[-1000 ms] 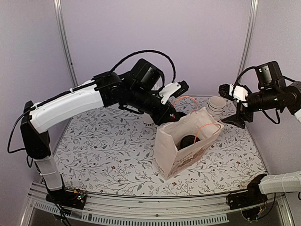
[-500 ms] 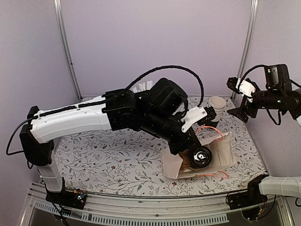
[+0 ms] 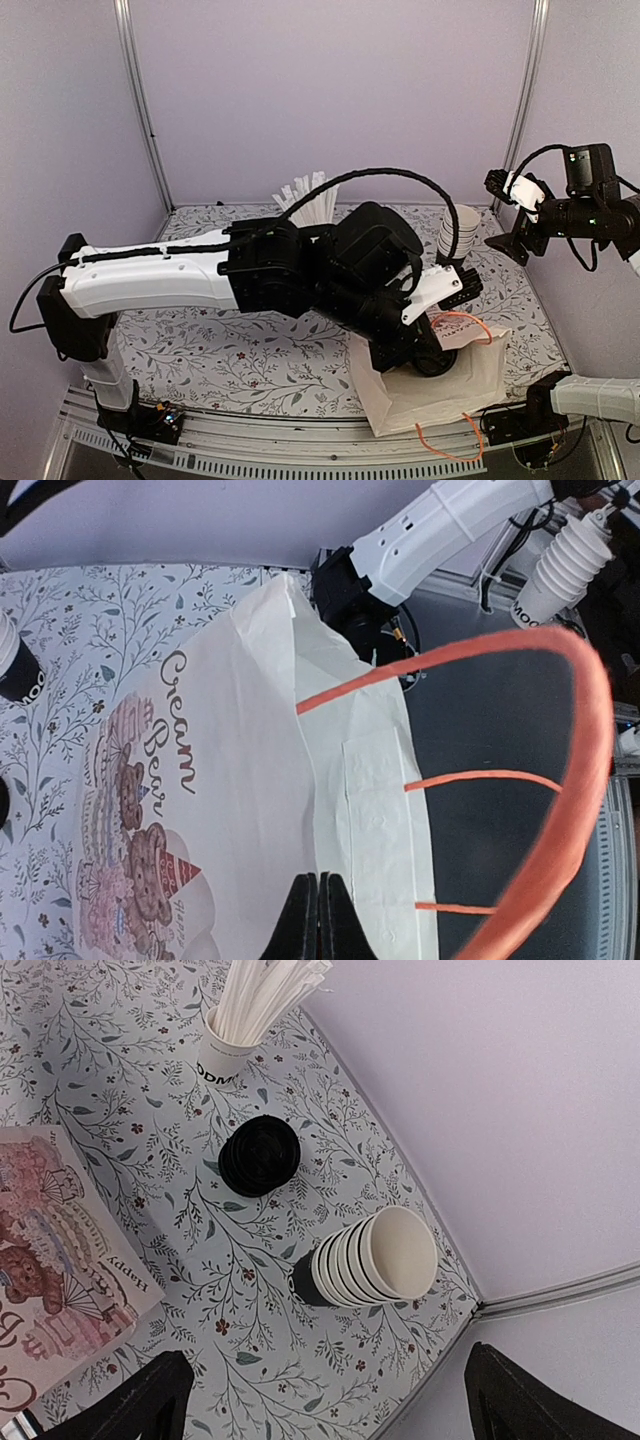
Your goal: Pack the takeout coffee
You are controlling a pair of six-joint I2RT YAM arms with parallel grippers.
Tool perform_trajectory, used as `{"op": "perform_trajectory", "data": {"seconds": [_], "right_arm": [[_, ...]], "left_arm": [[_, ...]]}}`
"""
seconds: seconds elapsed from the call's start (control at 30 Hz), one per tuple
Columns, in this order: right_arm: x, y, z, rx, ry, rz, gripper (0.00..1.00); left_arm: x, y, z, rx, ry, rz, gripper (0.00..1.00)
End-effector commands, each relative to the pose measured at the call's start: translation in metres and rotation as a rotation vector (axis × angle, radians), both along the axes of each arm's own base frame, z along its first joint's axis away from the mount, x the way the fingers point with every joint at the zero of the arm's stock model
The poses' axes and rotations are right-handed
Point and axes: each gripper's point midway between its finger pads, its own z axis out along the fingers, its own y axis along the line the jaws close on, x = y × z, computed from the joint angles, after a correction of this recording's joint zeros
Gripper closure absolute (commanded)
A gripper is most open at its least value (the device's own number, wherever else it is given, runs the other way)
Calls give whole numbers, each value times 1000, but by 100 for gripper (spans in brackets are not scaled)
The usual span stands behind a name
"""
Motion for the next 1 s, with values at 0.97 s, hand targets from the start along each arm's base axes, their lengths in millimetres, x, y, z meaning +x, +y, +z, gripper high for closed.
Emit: {"op": "perform_trajectory", "data": {"seconds": [0.97], "right_arm": [[-1, 2, -8, 33, 30, 7, 1]], "left_arm": [[224, 49, 17, -146, -43, 371, 60]]}}
